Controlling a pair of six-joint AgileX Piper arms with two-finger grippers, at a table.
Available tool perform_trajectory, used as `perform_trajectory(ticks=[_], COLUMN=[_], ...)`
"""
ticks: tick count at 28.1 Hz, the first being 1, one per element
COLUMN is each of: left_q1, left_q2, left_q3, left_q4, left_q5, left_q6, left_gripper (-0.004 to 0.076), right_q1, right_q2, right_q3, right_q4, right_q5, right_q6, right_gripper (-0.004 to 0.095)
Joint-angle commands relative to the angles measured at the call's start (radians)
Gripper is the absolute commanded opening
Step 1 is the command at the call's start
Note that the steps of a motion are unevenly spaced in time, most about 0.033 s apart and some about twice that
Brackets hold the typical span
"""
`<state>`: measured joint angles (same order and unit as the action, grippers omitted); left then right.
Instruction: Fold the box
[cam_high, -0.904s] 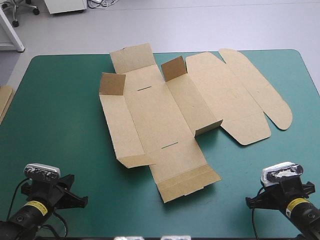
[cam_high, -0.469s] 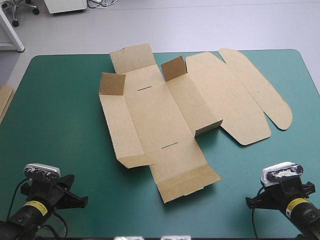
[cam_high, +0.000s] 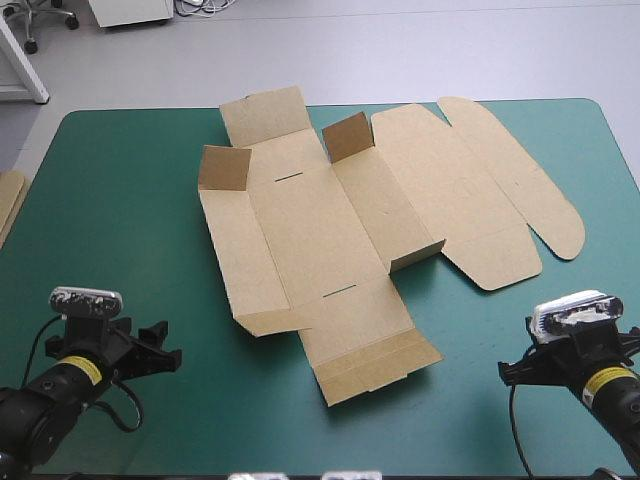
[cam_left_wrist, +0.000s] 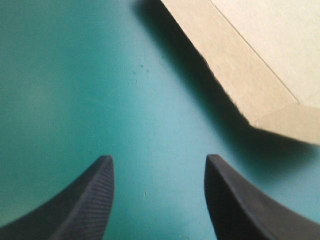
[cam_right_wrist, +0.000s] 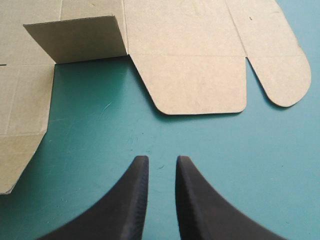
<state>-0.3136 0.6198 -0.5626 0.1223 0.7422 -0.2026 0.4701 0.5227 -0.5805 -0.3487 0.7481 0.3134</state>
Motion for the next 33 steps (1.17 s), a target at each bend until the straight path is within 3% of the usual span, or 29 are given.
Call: perform_trajectory(ticks=[1,5,11,17,20,24,28,33], left_q1=[0.0,0.0,0.0,0.015,0.095,0.238,0.323,0.371], left_q2=[0.105,0.224,0.441,0.575,0.612,0.651,0.697,0.763], left_q3=[-0.109,-0.198,-0.307,-0.329,-0.329,-0.329,-0.32,-0.181], left_q4=[0.032,0.022,-0.09,-0.199,-0.336,-0.688,-0.95,-1.187], left_q5=[-0.089,-0.092,0.013,-0.069,-0.048,-0.028,0.052,0.07], left_q6=[-0.039,-0.039,-0.003,0.032,0.142,0.402,0.622,0.829], left_gripper=[0.0432,0.0432,0.0432,0.0432,0.0432,0.0431,0.0431,0.043], right_q1=[0.0,0.0,0.0,0.0,0.0,0.0,0.0,0.0], right_q2=[0.088,0.175,0.279,0.335,0.337,0.337,0.337,0.337], right_q3=[-0.074,-0.119,-0.196,-0.265,-0.273,-0.273,-0.273,-0.273], right_q4=[-0.049,-0.058,-0.078,-0.065,-0.055,-0.045,-0.045,-0.043], right_q5=[-0.054,-0.062,-0.065,-0.063,-0.065,-0.073,-0.095,-0.1], right_q6=[-0.006,-0.002,-0.002,-0.002,-0.004,-0.011,-0.011,-0.013], right_gripper=[0.0285,0.0364,0.0426,0.0436,0.0437,0.0446,0.0445,0.0445])
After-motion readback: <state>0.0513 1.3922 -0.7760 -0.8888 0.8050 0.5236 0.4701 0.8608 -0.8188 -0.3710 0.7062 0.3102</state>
